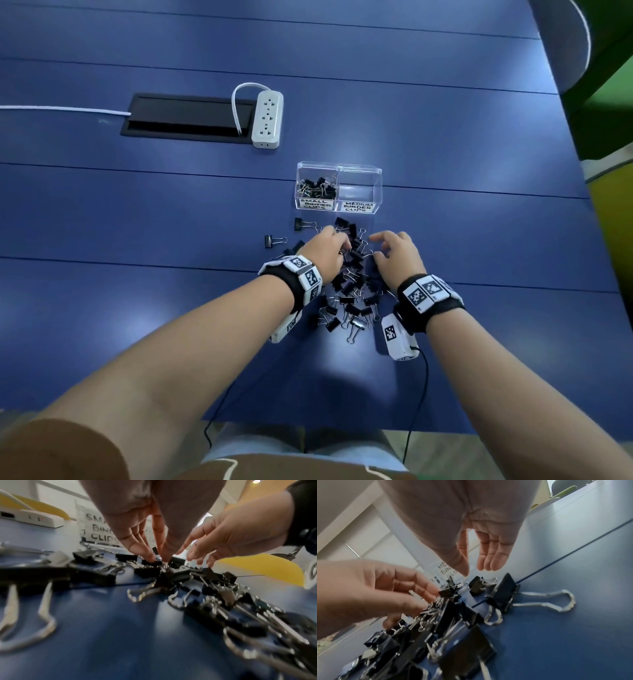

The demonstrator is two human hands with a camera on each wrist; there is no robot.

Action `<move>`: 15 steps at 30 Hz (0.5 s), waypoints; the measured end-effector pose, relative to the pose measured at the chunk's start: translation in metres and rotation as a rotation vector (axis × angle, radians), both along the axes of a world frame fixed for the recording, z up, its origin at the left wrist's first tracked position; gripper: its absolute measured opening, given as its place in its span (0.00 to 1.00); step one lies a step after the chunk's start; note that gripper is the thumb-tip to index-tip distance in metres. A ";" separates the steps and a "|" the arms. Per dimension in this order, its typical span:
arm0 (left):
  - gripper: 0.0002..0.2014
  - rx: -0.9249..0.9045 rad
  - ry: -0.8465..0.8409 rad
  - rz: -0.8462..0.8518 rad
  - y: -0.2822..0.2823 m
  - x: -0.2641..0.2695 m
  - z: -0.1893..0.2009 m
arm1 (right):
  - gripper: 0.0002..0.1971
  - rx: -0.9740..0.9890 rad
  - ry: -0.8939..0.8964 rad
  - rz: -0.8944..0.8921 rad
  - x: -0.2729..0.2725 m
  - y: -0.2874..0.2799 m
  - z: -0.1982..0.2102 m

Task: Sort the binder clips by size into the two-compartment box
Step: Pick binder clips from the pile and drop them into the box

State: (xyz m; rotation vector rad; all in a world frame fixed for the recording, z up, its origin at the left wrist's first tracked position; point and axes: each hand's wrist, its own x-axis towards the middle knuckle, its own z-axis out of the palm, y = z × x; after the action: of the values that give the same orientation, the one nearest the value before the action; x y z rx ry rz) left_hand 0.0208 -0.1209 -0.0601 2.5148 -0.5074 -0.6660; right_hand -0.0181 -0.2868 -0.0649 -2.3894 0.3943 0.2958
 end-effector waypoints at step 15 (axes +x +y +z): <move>0.13 0.040 -0.009 0.040 0.016 -0.001 0.001 | 0.11 -0.046 -0.076 0.187 0.021 0.022 0.011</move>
State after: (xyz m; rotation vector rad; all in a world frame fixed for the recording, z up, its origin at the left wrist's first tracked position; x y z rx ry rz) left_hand 0.0194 -0.1053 -0.0595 2.5595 -0.4505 -0.6561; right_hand 0.0027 -0.2647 -0.0535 -2.4785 0.1441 0.2810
